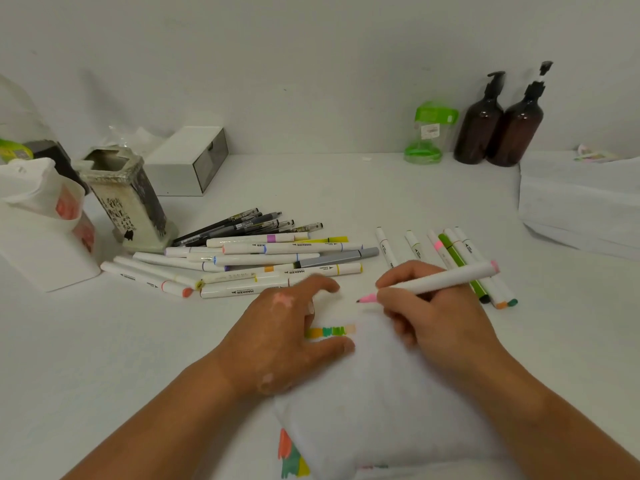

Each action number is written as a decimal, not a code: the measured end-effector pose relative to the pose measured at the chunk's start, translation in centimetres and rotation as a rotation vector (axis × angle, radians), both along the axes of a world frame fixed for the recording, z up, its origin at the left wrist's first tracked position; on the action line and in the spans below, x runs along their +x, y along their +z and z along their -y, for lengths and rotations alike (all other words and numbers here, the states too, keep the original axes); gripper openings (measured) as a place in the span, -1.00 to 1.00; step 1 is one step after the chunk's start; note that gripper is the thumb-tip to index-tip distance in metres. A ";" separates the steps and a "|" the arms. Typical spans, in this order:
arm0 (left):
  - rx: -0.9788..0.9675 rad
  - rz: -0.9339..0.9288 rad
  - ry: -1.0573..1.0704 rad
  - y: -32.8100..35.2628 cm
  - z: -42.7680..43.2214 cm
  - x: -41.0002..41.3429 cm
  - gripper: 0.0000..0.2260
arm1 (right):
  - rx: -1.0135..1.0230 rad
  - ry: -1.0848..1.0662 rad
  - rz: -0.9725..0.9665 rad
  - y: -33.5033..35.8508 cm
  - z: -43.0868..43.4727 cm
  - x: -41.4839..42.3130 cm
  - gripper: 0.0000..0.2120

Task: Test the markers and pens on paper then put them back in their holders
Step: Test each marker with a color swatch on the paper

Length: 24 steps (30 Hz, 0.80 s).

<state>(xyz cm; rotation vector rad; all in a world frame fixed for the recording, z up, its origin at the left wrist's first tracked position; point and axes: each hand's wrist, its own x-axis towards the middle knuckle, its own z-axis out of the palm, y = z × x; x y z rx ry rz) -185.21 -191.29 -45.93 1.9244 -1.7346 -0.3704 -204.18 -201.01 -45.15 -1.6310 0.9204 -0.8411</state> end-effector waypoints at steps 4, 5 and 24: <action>-0.142 -0.362 0.117 0.4 0.3 0.3 -0.80 | 0.084 -0.064 0.211 0.7 0.8 -0.7 -0.87; -0.159 -0.458 0.147 0.5 0.4 0.4 -0.87 | 0.078 -0.069 0.223 0.7 0.9 -0.8 -0.88; -0.188 -0.397 0.067 0.7 0.0 -0.3 -0.77 | 0.168 0.107 0.359 1.3 0.5 -0.8 -0.96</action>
